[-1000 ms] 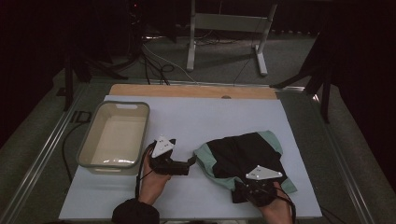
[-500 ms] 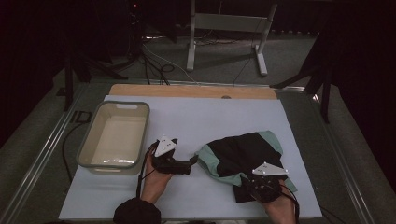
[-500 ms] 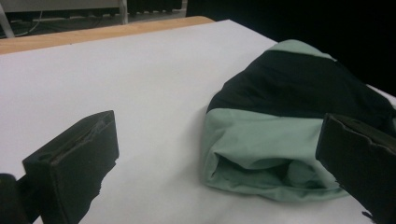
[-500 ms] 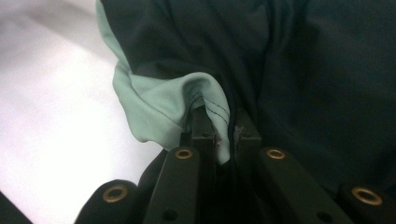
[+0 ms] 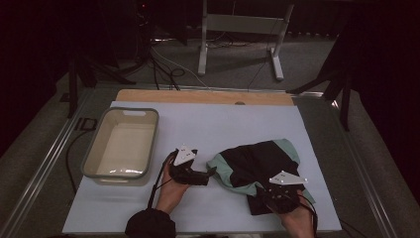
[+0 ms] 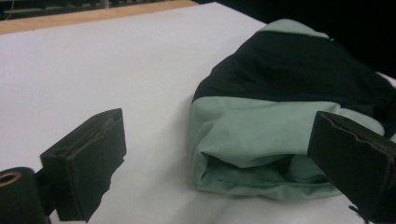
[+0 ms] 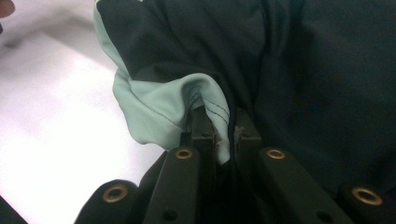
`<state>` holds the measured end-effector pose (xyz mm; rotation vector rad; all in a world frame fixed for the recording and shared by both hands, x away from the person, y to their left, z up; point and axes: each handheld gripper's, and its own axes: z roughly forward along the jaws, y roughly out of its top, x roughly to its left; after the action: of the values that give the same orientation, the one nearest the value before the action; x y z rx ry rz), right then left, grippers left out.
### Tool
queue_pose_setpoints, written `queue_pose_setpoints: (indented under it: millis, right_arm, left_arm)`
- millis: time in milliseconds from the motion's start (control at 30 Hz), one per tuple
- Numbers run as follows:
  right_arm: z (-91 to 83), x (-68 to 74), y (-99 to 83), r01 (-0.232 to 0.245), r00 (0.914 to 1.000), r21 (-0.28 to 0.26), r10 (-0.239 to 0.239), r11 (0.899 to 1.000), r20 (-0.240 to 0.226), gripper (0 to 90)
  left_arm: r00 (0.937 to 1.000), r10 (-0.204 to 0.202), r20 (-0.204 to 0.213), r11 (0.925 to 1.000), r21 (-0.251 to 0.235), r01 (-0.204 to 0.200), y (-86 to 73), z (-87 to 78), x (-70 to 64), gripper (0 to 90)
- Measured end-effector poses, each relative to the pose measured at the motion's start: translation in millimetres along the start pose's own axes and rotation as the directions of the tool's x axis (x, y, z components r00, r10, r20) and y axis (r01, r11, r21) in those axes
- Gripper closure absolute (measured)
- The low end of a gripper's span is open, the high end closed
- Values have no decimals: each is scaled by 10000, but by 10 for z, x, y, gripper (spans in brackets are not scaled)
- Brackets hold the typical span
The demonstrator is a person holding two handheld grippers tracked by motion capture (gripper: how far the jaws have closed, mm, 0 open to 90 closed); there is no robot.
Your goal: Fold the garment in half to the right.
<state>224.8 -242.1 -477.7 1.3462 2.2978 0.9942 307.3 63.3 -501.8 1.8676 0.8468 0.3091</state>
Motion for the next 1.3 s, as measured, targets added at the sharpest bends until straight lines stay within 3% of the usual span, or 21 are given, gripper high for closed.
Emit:
queue_pose_setpoints:
  millis: [133,433,667,833,867,1300]
  right_arm:
    - [-5,-4,0,-38,10000,-8,38,10000,-26,835]
    - [-4,1,2,-51,10000,-18,51,10000,-32,835]
    - [-8,5,4,-66,10000,-36,66,10000,-46,835]
    - [-17,39,12,-54,9998,-109,52,9999,-179,835]
    - [-21,52,15,-14,9998,-154,10,9999,-221,835]
    - [61,434,76,756,9924,-166,-769,9970,-966,836]
  left_arm:
    - [9995,-199,-240,9974,686,215,-26,14,15,102]
    - [9990,-224,-379,9910,1314,272,-82,79,18,238]
    - [9989,-455,-131,9808,1891,471,-100,243,15,494]
    - [9983,-529,237,9769,2086,468,-55,292,2,815]
    - [9980,-577,256,9769,2072,512,-38,285,2,840]
    - [9959,-891,-181,9800,1769,909,95,193,129,866]
